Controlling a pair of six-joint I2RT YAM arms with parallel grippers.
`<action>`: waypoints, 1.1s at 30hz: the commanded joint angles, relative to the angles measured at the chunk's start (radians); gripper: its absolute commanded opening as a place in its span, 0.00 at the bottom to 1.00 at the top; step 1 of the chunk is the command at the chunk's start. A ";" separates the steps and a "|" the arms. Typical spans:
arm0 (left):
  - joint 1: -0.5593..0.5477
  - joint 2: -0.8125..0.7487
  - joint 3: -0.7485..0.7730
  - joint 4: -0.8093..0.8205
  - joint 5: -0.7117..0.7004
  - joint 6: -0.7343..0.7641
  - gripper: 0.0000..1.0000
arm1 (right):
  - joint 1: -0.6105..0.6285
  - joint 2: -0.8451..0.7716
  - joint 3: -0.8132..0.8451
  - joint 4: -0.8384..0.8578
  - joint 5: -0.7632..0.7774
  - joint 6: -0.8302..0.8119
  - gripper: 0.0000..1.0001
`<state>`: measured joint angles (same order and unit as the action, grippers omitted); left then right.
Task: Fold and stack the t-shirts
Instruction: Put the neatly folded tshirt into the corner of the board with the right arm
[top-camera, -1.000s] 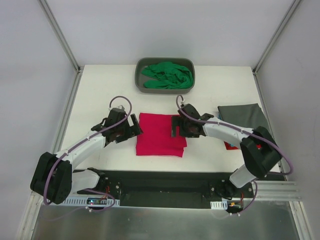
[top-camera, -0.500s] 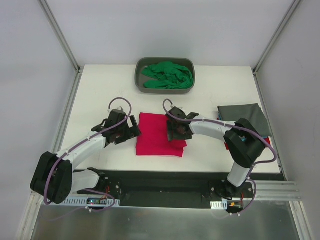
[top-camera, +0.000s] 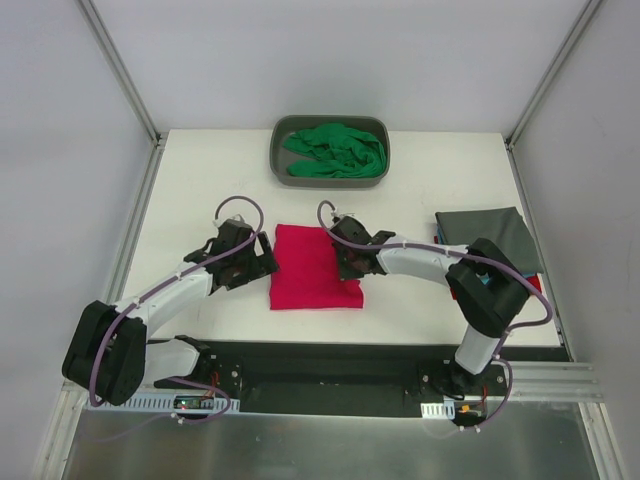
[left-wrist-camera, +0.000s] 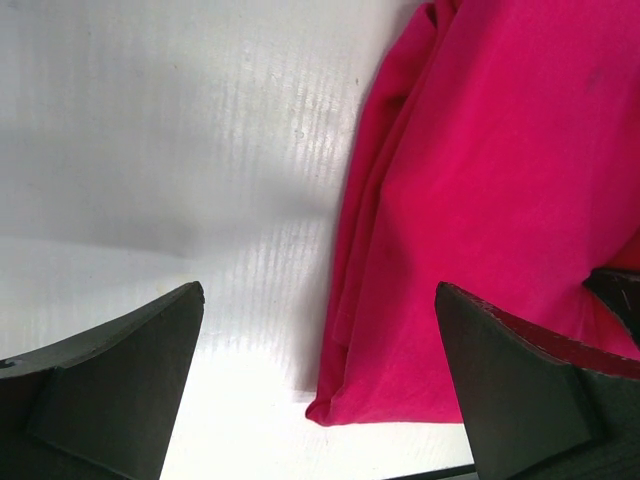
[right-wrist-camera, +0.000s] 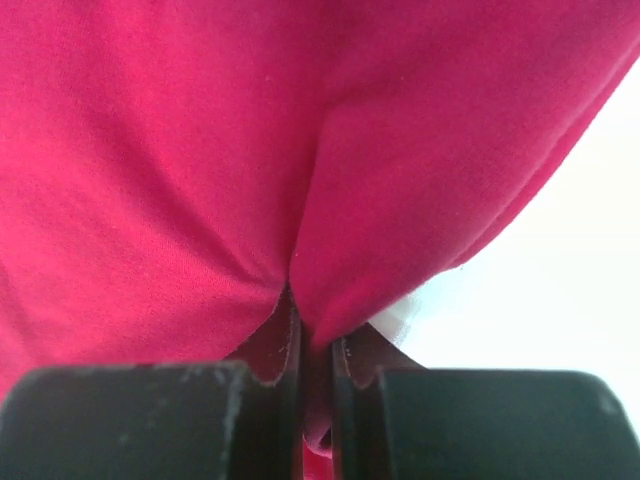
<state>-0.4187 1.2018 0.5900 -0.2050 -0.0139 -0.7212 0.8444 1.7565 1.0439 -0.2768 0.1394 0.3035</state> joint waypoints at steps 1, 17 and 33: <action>0.008 -0.030 0.007 -0.037 -0.072 0.025 0.99 | 0.007 -0.035 -0.022 -0.062 0.121 -0.159 0.01; 0.026 -0.130 0.051 -0.109 -0.185 0.042 0.99 | -0.047 -0.287 0.136 -0.561 0.799 -0.673 0.01; 0.029 -0.231 0.044 -0.140 -0.231 0.039 0.99 | -0.134 -0.477 0.320 -0.702 0.858 -0.920 0.01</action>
<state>-0.4038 1.0111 0.6323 -0.3237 -0.1963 -0.6910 0.7166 1.3132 1.2770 -0.8894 0.9150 -0.5606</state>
